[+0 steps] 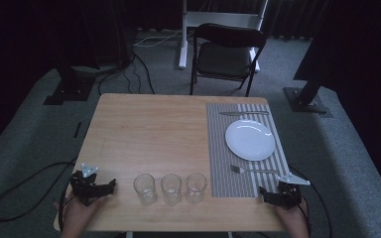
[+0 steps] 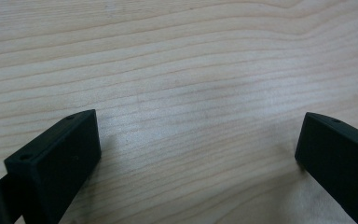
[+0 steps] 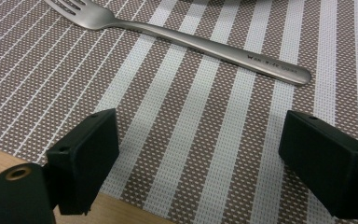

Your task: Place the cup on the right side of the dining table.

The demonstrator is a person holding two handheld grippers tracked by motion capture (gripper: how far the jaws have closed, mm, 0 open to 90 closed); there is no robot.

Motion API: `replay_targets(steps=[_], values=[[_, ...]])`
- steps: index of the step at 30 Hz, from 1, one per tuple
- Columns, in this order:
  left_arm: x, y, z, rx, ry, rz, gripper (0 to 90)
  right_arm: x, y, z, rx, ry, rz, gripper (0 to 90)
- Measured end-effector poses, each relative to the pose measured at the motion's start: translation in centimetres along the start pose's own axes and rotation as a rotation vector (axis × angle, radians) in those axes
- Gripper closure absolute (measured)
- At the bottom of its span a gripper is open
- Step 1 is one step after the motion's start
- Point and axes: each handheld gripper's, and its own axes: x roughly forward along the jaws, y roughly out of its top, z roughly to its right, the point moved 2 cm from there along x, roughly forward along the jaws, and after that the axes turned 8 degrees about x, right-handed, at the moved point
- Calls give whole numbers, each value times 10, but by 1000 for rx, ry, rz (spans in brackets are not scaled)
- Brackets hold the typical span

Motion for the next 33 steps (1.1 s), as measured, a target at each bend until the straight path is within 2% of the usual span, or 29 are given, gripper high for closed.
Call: replay_targets(steps=[17, 24, 25, 27, 33], values=[[0, 0, 0, 3, -3, 0, 5, 0, 2, 0, -3, 3, -25, 117], [0, 0, 0, 3, -3, 1, 5, 0, 6, -1, 1, -3, -52, 118], [0, 0, 0, 3, -3, 0, 5, 0, 6, 0, 6, 2, -56, 118], [0, 0, 0, 3, -3, 0, 5, -3, 8, 1, 44, 51, -48, 134], [0, 0, 0, 3, -3, 1, 4, -5, 4, -3, -8, 37, -66, 135]])
